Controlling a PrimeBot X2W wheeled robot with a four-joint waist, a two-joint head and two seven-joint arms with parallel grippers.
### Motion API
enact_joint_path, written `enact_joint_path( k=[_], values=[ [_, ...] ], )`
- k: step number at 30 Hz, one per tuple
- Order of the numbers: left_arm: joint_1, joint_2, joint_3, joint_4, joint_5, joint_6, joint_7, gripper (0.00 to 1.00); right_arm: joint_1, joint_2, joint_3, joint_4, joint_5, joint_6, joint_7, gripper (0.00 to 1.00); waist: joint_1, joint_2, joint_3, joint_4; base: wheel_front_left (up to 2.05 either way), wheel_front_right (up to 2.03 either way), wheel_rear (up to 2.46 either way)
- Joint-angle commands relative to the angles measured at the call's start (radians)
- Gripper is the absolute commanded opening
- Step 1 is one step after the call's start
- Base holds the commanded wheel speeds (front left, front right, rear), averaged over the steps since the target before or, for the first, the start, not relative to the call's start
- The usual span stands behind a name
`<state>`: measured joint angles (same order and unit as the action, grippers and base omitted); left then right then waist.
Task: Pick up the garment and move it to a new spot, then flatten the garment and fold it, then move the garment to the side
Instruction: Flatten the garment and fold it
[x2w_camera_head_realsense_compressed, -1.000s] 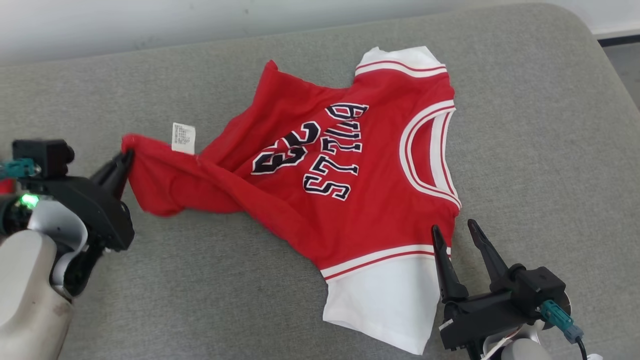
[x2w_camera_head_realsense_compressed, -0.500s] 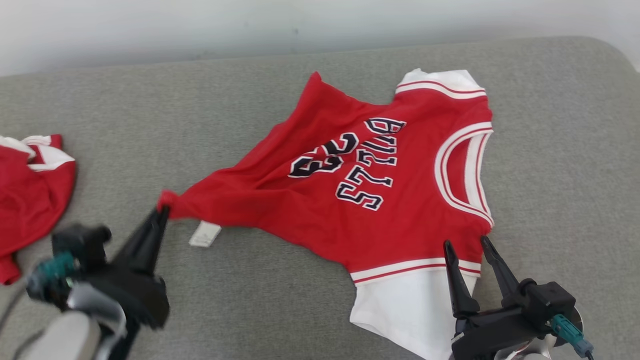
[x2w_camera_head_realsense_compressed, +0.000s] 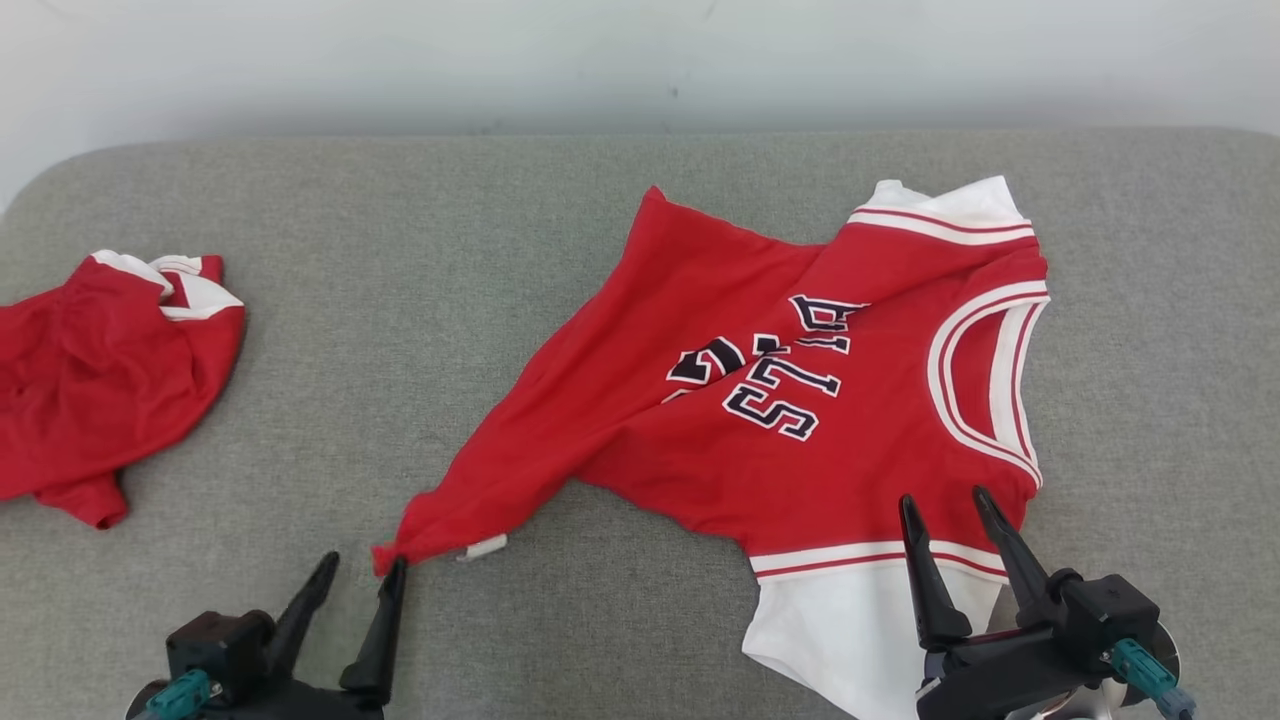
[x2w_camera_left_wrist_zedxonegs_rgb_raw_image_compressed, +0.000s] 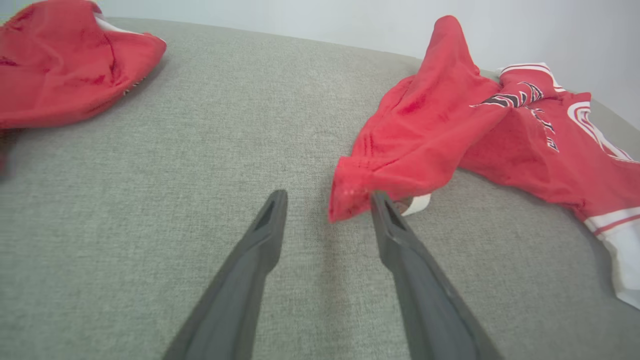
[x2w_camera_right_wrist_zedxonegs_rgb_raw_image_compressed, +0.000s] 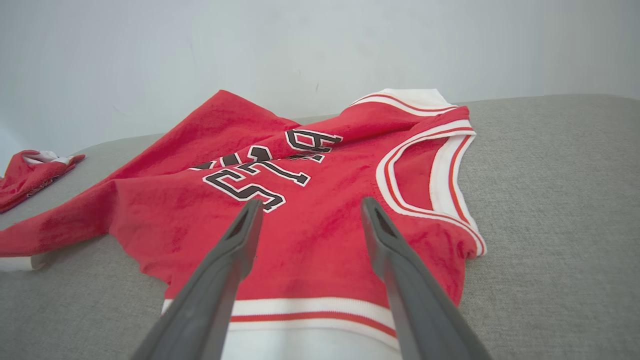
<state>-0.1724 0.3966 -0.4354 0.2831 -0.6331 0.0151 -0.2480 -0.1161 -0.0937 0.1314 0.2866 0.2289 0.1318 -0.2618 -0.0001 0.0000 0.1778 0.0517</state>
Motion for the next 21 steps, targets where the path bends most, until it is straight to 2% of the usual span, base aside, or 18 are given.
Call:
enact_joint_path(
  k=[1,12,21],
  values=[
    [0.014,-0.005,0.012,0.000,0.013,0.003,-0.011,1.00,0.012,-0.007,0.000,0.002,0.000,-0.002,-0.005,1.00,0.0001,0.0000,-0.012,0.007,0.00,0.00,0.00],
    [0.098,-0.111,0.259,-0.161,0.175,0.037,-0.016,1.00,0.039,-0.007,-0.012,0.000,0.001,-0.002,-0.003,1.00,0.0001,0.0000,-0.070,-0.017,0.00,0.00,0.00],
    [0.167,-0.190,0.404,-0.202,0.317,0.005,-0.017,1.00,0.068,-0.004,-0.033,-0.012,-0.012,-0.002,-0.003,1.00,0.0001,0.0000,-0.100,-0.041,0.00,0.00,0.00]
  ],
)
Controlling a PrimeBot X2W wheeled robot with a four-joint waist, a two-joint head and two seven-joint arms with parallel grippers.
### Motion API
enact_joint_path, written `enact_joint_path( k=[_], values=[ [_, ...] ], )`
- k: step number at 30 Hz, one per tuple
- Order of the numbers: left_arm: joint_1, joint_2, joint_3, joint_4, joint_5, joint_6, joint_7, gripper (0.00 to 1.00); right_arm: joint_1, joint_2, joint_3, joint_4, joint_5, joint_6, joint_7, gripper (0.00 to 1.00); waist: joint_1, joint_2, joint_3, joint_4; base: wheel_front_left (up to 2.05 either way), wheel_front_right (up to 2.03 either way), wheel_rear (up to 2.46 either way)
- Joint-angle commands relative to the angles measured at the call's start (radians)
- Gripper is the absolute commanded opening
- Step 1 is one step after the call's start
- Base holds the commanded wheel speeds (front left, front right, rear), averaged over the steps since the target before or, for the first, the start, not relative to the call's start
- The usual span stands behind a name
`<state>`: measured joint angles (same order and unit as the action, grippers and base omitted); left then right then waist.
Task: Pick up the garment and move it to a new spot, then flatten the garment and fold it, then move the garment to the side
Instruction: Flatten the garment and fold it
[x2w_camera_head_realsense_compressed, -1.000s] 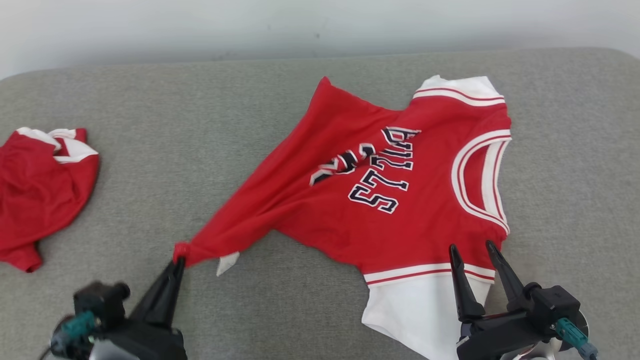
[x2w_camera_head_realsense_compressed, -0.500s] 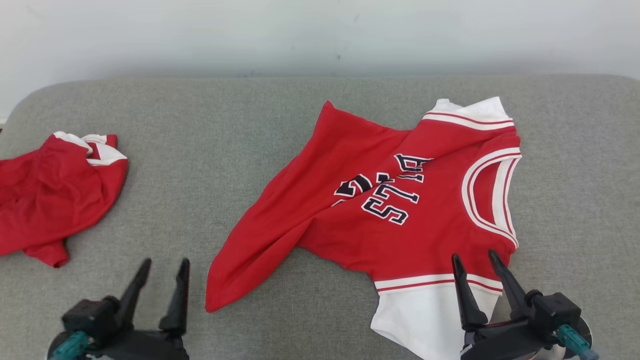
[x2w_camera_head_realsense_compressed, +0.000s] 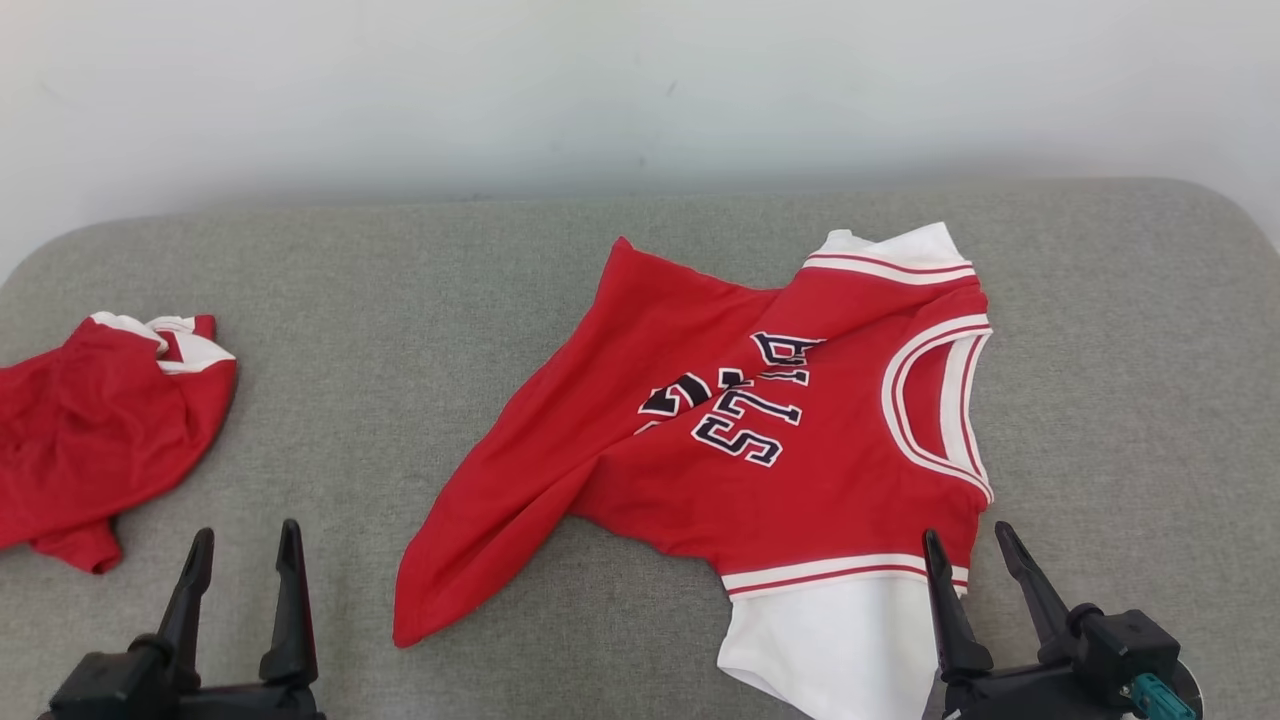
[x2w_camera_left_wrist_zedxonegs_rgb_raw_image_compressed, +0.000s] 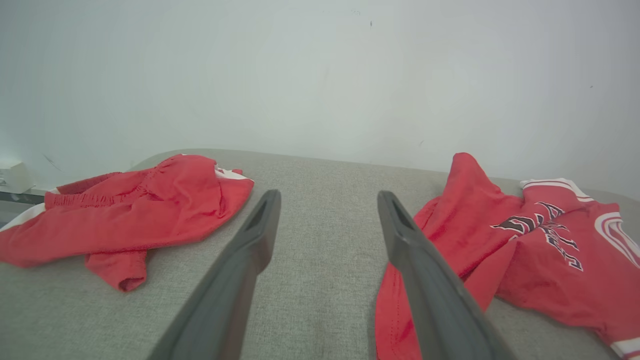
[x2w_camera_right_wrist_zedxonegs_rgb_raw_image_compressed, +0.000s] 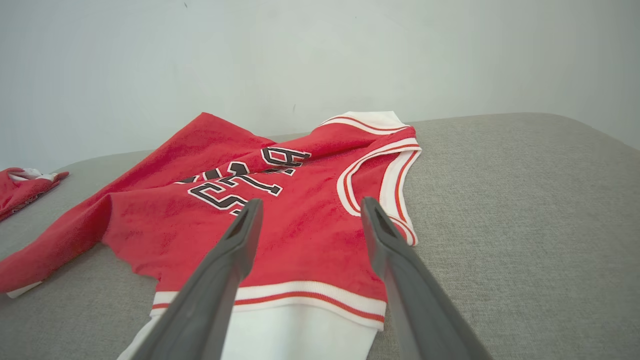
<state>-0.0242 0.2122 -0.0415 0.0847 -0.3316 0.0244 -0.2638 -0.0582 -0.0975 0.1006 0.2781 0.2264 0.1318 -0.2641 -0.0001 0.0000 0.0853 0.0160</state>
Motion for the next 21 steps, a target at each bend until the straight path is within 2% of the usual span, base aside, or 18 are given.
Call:
enact_joint_path(
  k=[1,11,21],
  values=[
    [0.023,-0.012,0.020,-0.007,0.025,-0.006,-0.001,1.00,0.015,0.001,-0.004,-0.006,-0.012,-0.002,0.000,1.00,0.0001,0.0000,-0.010,-0.008,0.00,0.00,0.00],
    [0.075,-0.063,0.095,-0.003,0.104,-0.050,-0.001,1.00,0.066,0.010,-0.015,-0.017,-0.021,-0.002,0.000,1.00,0.0001,0.0000,-0.036,-0.019,0.00,0.00,0.00],
    [0.078,-0.096,0.123,0.016,0.133,-0.092,-0.001,1.00,0.075,0.013,-0.023,-0.005,-0.029,-0.002,0.005,1.00,0.0001,0.0000,-0.042,-0.018,0.00,0.00,0.00]
  ],
)
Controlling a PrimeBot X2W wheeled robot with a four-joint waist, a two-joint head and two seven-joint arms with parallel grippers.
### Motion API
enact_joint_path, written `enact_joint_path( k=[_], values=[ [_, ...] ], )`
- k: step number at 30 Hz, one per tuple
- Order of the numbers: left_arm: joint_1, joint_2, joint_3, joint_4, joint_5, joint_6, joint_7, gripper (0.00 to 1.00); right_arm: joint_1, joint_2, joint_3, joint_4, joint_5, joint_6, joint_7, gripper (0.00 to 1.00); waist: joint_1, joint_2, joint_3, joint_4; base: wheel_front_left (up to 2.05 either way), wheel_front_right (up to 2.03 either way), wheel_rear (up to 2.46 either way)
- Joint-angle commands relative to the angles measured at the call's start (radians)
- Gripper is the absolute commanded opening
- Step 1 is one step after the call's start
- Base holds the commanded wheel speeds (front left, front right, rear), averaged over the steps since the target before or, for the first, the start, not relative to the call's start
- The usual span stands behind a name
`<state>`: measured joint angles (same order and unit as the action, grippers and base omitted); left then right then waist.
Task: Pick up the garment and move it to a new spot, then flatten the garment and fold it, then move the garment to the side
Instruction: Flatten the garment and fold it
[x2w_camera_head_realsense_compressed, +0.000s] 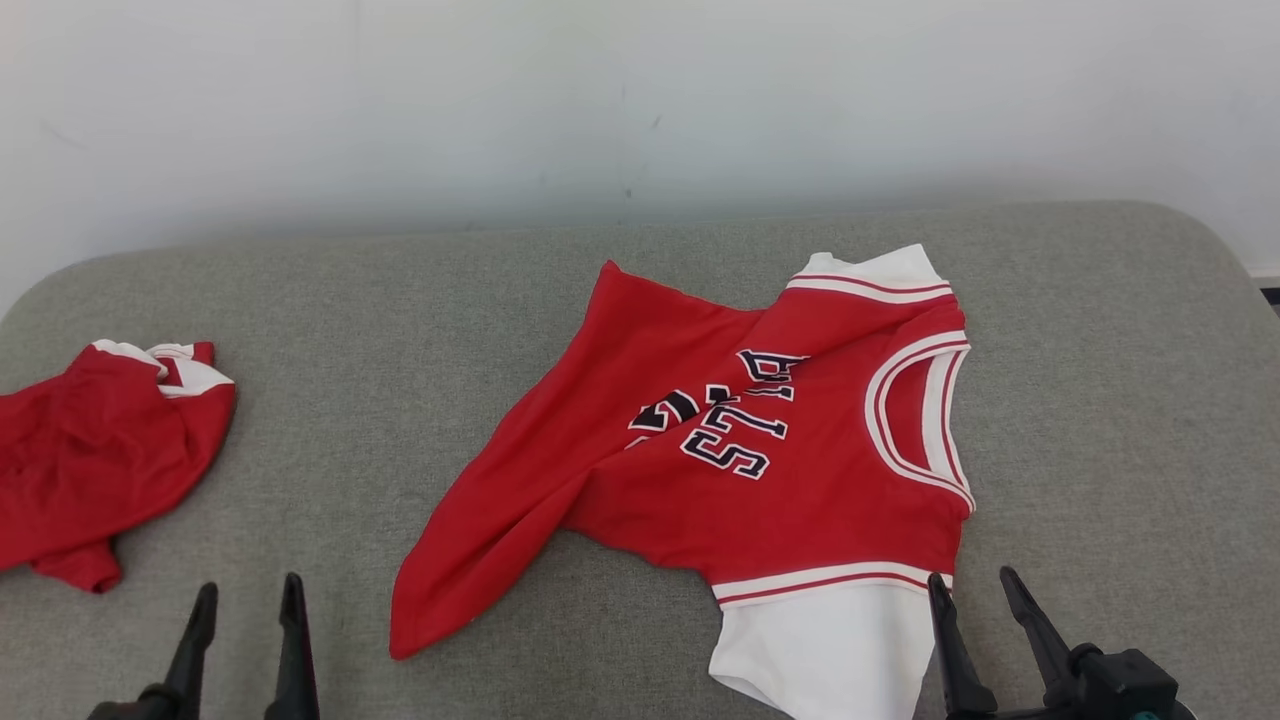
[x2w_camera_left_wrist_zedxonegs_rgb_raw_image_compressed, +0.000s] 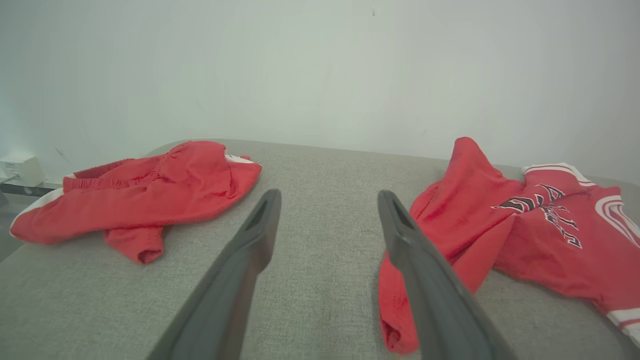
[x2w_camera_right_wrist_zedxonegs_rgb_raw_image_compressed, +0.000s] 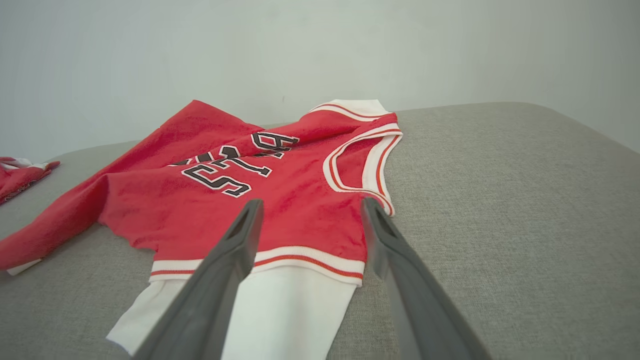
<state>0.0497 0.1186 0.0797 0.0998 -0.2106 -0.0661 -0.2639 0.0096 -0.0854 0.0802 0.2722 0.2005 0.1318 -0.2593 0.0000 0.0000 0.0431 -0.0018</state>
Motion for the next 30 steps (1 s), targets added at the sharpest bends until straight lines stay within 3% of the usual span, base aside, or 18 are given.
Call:
enact_joint_path(
  k=[1,12,21,30],
  values=[
    [0.002,-0.008,-0.002,0.013,0.008,-0.006,-0.001,1.00,0.005,0.001,-0.004,0.006,-0.002,-0.002,0.003,1.00,0.0000,0.0000,0.001,0.001,0.00,0.00,0.00],
    [-0.065,-0.010,-0.106,0.207,0.010,-0.056,-0.001,1.00,-0.016,0.014,-0.015,0.103,-0.003,-0.002,0.060,1.00,0.0000,0.0000,0.034,-0.008,0.00,0.00,0.00],
    [-0.149,0.005,-0.180,0.391,-0.028,-0.063,-0.001,1.00,-0.028,0.030,0.031,0.189,0.022,-0.002,0.080,1.00,0.0000,0.0000,0.066,-0.023,0.00,0.00,0.00],
    [-0.193,0.017,-0.204,0.455,-0.065,-0.063,-0.001,1.00,-0.031,0.036,0.120,0.268,0.071,-0.002,0.113,1.00,0.0000,0.0000,0.083,-0.021,0.00,0.00,0.00]
  ],
)
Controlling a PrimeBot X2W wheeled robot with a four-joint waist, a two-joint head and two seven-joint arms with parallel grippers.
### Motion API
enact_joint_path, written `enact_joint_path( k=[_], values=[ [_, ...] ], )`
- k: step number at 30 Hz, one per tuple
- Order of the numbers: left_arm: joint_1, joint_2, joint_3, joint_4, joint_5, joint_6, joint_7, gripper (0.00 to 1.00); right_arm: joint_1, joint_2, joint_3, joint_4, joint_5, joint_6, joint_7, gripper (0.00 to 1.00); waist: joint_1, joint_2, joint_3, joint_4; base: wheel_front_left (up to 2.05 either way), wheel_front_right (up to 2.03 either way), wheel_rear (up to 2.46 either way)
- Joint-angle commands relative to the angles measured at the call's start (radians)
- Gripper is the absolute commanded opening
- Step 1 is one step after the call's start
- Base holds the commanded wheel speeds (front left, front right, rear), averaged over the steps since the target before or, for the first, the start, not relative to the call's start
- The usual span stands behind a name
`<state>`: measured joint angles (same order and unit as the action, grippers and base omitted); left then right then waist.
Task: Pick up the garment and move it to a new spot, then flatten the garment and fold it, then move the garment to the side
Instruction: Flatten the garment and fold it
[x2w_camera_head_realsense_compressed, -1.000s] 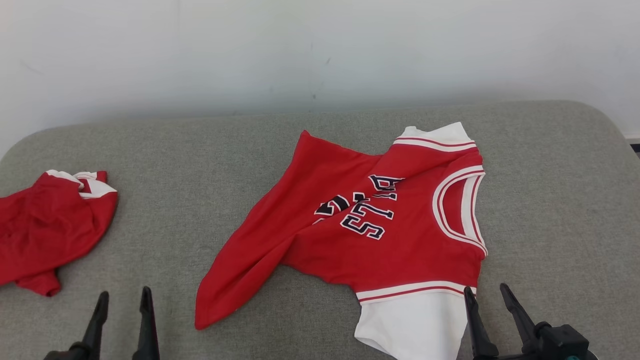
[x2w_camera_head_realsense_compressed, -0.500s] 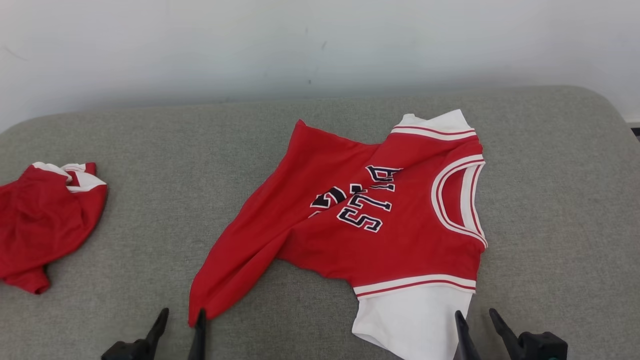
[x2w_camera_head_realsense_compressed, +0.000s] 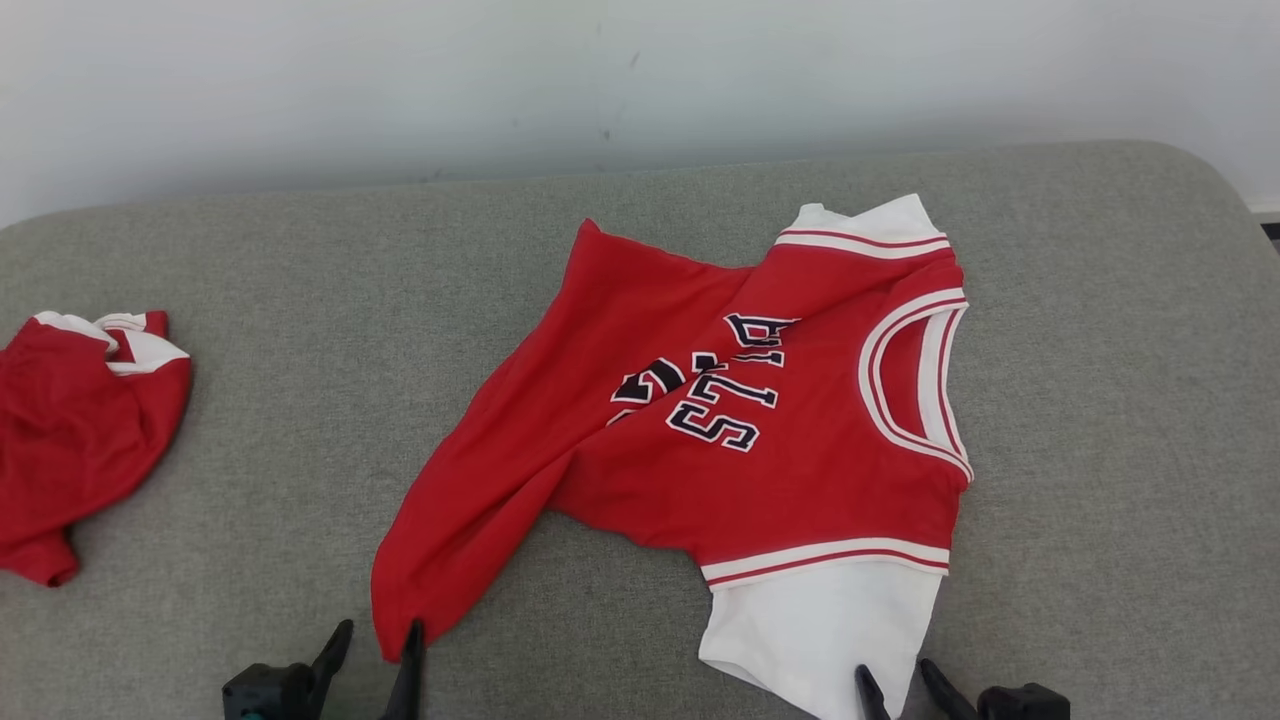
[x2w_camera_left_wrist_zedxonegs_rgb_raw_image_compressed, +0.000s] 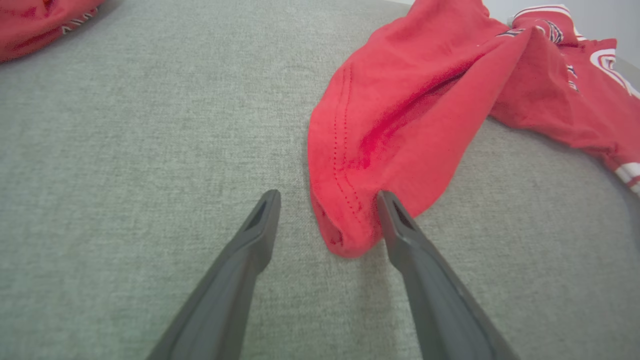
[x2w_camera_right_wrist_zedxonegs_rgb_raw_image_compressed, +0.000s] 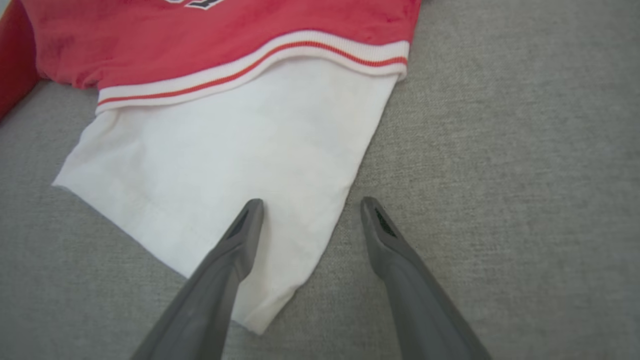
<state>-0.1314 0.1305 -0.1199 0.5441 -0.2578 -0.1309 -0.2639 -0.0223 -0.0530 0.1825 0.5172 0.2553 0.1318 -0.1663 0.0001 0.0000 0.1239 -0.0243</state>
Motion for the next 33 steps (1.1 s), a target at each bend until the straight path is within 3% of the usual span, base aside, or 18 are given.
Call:
enact_joint_path(
  k=[1,2,3,4,5,6,15,23,33],
  values=[
    [-0.018,0.006,-0.009,0.018,-0.020,0.002,-0.001,1.00,0.001,0.004,0.031,0.034,0.027,-0.002,0.030,0.88,-0.0001,0.0000,0.003,0.003,0.00,0.00,0.00],
    [-0.023,0.006,-0.014,0.027,-0.022,0.002,-0.001,0.80,-0.001,0.006,0.042,0.043,0.038,0.000,0.037,0.44,-0.0001,0.0000,0.004,0.004,0.00,0.00,0.00],
    [-0.027,0.005,-0.021,0.037,-0.024,0.002,-0.001,0.44,-0.004,0.007,0.055,0.053,0.044,0.000,0.044,0.27,-0.0001,0.0000,0.004,0.005,0.00,0.00,0.00],
    [-0.031,0.006,-0.026,0.043,-0.027,0.002,-0.001,0.20,-0.009,0.009,0.064,0.058,0.052,0.000,0.041,0.05,-0.0001,0.0000,0.003,0.006,0.00,0.00,0.00],
    [-0.031,0.006,-0.026,0.043,-0.027,0.002,-0.001,0.20,-0.009,0.009,0.064,0.058,0.052,0.000,0.041,0.05,-0.0001,0.0000,0.003,0.006,0.00,0.00,0.00],
    [-0.035,0.005,-0.031,0.045,-0.034,0.002,-0.001,0.00,-0.015,0.009,0.072,0.058,0.062,0.000,0.031,0.00,-0.0001,0.0000,0.003,0.006,0.00,0.00,0.00],
    [-0.034,0.020,-0.043,-0.002,-0.072,0.002,-0.001,0.00,-0.071,0.001,0.053,0.003,0.077,0.000,-0.060,0.00,-0.0001,0.0000,-0.004,0.008,0.00,0.00,0.00],
    [-0.106,0.061,-0.044,-0.126,-0.104,0.001,-0.001,0.00,-0.184,-0.049,0.031,-0.119,0.102,0.000,-0.089,0.00,-0.0001,0.0000,0.007,-0.005,0.00,0.00,0.00],
    [-0.532,0.190,-0.162,-0.217,-0.183,0.001,0.130,0.00,-0.579,-0.164,0.032,-0.202,0.193,0.000,-0.032,0.00,-0.0001,0.0000,0.159,-0.010,0.00,0.00,0.00]
  ],
)
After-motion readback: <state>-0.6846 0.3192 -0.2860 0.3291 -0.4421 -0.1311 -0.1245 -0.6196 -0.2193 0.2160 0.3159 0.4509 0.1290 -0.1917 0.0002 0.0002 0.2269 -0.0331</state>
